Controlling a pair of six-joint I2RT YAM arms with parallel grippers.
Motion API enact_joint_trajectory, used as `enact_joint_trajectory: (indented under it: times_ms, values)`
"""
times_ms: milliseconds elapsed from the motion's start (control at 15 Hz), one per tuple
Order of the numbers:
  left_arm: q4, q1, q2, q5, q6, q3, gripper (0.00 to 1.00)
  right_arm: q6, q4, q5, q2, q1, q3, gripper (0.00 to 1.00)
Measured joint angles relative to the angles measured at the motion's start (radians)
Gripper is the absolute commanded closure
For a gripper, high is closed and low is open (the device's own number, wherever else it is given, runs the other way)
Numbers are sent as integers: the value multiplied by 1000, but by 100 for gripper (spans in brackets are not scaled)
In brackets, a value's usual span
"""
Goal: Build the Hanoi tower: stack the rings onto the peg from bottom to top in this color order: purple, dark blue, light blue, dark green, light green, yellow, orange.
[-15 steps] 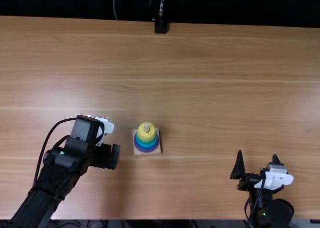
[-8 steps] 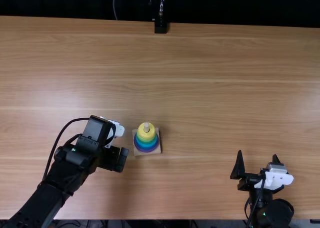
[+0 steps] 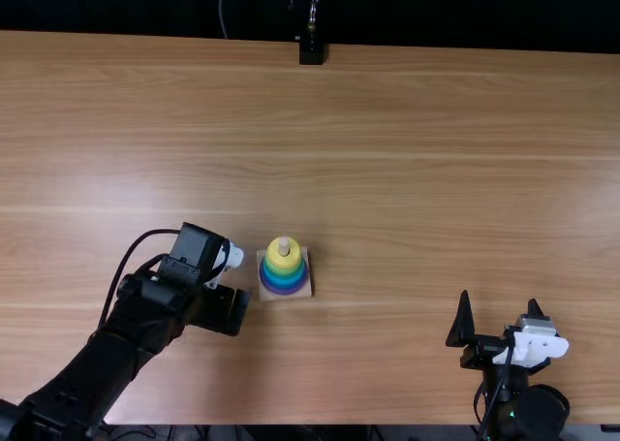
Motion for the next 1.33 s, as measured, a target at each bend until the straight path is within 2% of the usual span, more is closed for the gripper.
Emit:
enact_joint_trajectory:
  times_ms: [467, 533, 667, 733, 800, 867, 1000, 1133, 1333]
  values:
    - [3, -9, 40, -3, 28, 0, 0, 0, -1, 0, 0, 0, 0, 0]
    - [3, -14, 42, -3, 29, 0, 19, 0, -1, 0, 0, 0, 0, 0]
    - [4, -14, 46, -3, 31, 0, 69, 0, -1, 0, 0, 0, 0, 0]
    - [4, -14, 46, -4, 31, 0, 85, 0, -1, 0, 0, 0, 0, 0]
    - [5, -14, 46, -5, 31, 0, 97, 0, -1, 0, 0, 0, 0, 0]
    - [6, -14, 46, -14, 31, 0, 100, 0, 0, 0, 0, 0, 0, 0]
    - [6, -14, 46, -45, 31, 0, 100, 0, -1, 0, 0, 0, 0, 0]
    - [7, -14, 45, -64, 31, 3, 100, 0, 0, 0, 0, 0, 0, 0]
    - [-19, -14, 46, -79, 31, 40, 100, 0, -1, 0, 0, 0, 0, 0]
